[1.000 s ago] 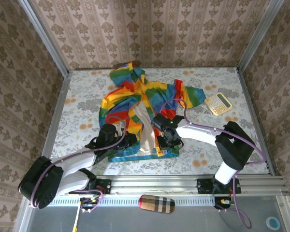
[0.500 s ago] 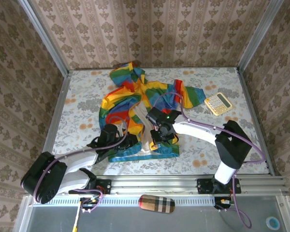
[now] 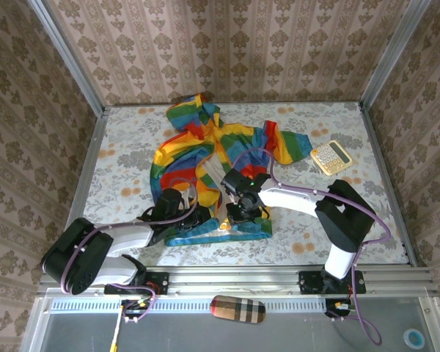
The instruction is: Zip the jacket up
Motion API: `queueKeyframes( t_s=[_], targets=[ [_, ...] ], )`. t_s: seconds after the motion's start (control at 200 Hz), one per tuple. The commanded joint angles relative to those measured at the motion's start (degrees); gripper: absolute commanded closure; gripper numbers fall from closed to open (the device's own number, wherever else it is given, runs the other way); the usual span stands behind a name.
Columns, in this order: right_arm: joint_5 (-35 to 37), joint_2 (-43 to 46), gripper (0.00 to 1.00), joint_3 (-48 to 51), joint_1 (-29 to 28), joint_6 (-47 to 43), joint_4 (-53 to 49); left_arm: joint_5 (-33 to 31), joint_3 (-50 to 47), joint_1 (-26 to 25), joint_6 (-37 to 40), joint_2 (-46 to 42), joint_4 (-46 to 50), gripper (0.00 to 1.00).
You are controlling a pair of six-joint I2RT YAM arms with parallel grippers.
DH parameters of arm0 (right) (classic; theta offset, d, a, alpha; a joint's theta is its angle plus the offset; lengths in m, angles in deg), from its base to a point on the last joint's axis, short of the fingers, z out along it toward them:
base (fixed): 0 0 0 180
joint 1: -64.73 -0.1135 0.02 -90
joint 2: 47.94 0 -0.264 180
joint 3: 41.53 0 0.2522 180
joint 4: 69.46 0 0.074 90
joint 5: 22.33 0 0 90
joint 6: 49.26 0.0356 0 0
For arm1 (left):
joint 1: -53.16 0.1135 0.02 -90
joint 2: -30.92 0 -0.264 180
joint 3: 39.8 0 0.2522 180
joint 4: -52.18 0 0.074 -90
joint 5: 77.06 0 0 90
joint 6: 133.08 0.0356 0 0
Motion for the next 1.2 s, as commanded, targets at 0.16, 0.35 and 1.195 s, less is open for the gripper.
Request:
queueKeyframes(
  t_s=[0.16, 0.35, 1.195],
  targets=[
    [0.64, 3.36, 0.68, 1.4, -0.17, 0.98, -0.66, 2.03, 1.39, -0.43, 1.78, 2.41, -2.16, 1.0],
    [1.06, 8.86, 0.64, 6.42, -0.17, 2.45, 4.38, 2.28, 1.59, -0.52, 1.82, 2.63, -2.26, 1.0],
    [2.84, 18.48, 0.53, 27.69, 1.23, 11.45, 26.22, 3.1, 3.48, -1.39, 2.79, 0.75, 3.79, 1.0]
  ],
)
